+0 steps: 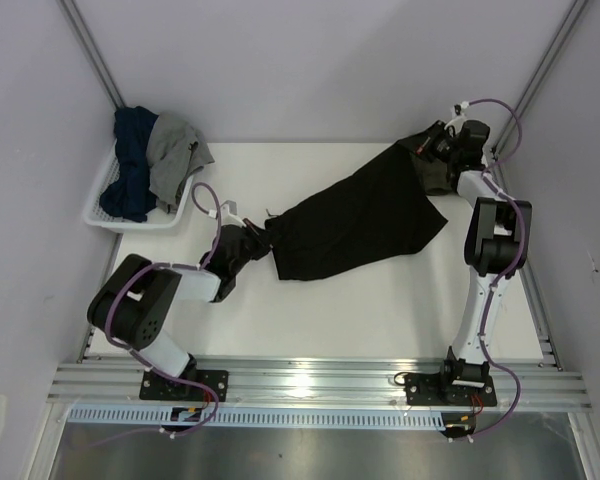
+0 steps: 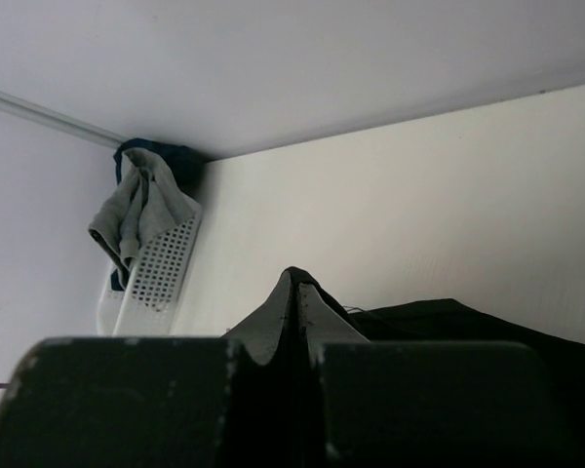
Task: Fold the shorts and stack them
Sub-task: Fold the shorts
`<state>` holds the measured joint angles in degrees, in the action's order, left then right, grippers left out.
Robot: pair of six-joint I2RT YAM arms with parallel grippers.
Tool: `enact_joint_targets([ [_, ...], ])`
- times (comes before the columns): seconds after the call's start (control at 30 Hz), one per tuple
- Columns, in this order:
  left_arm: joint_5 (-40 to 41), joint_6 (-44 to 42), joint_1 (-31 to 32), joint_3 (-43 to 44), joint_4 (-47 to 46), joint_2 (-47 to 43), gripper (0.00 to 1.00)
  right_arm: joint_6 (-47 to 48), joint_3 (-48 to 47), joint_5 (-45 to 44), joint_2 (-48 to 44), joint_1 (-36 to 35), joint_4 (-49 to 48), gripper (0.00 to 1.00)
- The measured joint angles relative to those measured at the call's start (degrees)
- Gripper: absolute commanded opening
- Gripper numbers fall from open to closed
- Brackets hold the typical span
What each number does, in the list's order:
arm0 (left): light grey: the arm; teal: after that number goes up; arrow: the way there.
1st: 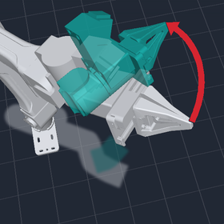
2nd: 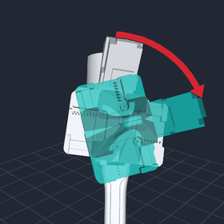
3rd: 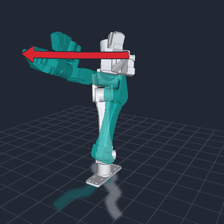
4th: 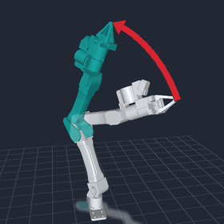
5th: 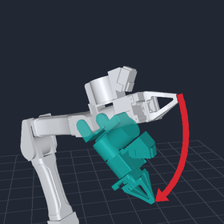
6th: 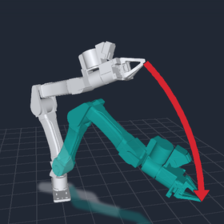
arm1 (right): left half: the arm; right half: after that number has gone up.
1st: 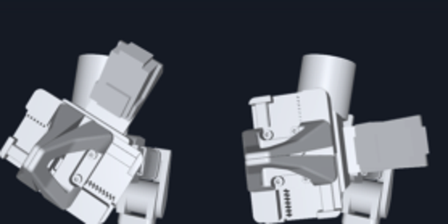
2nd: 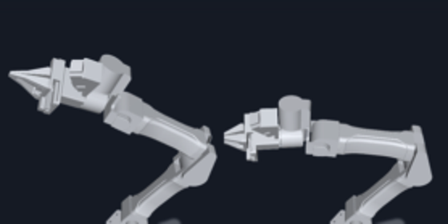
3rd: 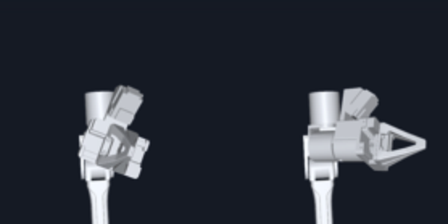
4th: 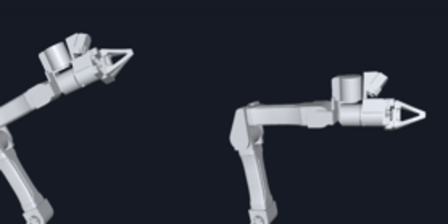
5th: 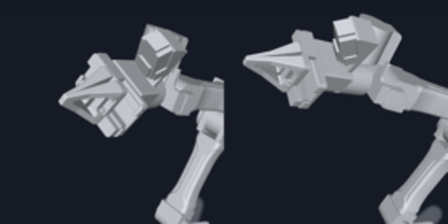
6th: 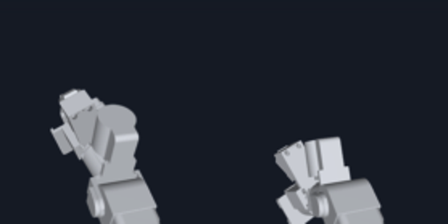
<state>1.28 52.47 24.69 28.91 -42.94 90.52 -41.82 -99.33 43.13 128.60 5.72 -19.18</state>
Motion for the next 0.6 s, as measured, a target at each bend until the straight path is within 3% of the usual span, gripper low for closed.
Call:
enact_joint_targets([
  [0.33,-0.33,-0.5,-2.69,1.95,-1.95,7.02,0.0,3.37,-5.18,-4.74,6.47,-2.14,5.11,0.03],
  [0.4,-0.44,-1.01,-3.02,3.15,-1.97,8.09,0.01,3.76,-5.29,-5.75,7.17,-2.29,5.75,0.08],
  [0.43,-0.46,-1.27,-3.15,3.61,-1.9,8.35,0.03,3.98,-5.38,-6.27,7.58,-2.34,6.1,0.21],
  [0.47,-0.46,-1.64,-3.23,3.96,-1.86,8.41,0.16,4.13,-5.51,-6.73,7.89,-2.36,6.56,0.32],
  [0.53,-0.46,-2.71,-3.34,5.25,-1.07,8.48,0.28,4.61,-5.81,-7.54,8.5,-2.38,7.67,0.54],
  [0.6,-0.42,-3.52,-3.48,6.62,-0.04,8.48,0.47,5.53,-6.21,-8.33,8.72,-2.56,9.14,0.64],
])
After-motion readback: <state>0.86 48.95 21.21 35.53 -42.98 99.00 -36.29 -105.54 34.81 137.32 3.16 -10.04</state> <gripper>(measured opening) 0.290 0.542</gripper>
